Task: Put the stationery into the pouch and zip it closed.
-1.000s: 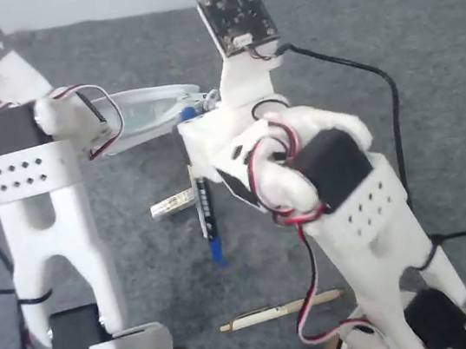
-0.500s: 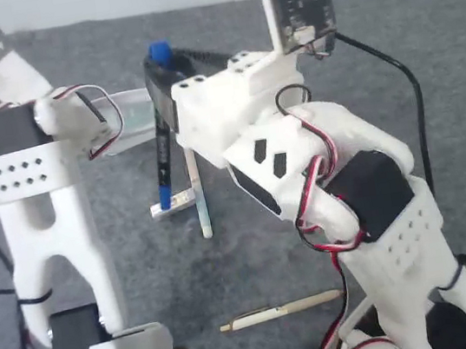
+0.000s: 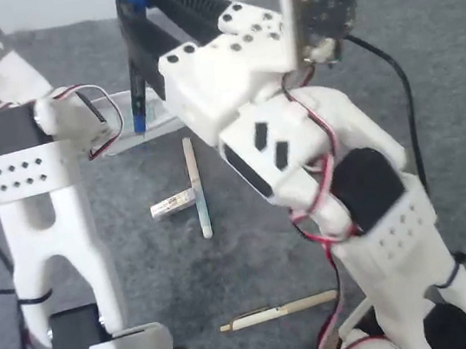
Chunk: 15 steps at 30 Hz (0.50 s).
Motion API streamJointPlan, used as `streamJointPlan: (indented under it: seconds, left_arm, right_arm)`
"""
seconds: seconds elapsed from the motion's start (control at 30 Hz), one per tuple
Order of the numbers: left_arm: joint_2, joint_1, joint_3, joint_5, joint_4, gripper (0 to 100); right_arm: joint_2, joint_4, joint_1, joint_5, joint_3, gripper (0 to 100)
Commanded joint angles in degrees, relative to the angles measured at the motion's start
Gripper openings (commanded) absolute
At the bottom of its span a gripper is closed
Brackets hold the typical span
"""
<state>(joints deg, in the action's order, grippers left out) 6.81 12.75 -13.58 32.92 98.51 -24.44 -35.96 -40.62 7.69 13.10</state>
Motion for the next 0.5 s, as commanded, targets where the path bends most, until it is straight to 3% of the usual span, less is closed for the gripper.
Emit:
streamJointPlan:
  seconds: [0.0, 0.17, 0.47]
  left_arm:
    - [0.44, 0.0, -3.12, 0.79, 0.62, 1]
    - [0.44, 0.09, -3.12, 0.79, 0.62, 1]
    - [0.44, 0.09, -3.03, 0.79, 0.62, 1]
  right_arm:
    - [-2.07, 9.63, 2.59, -3.25, -6.33, 0.6]
    - [-2.59, 20.79, 3.38, -7.82, -16.88, 0.6]
    - [-2.59, 30.11, 3.21, -12.84, -30.95, 0.6]
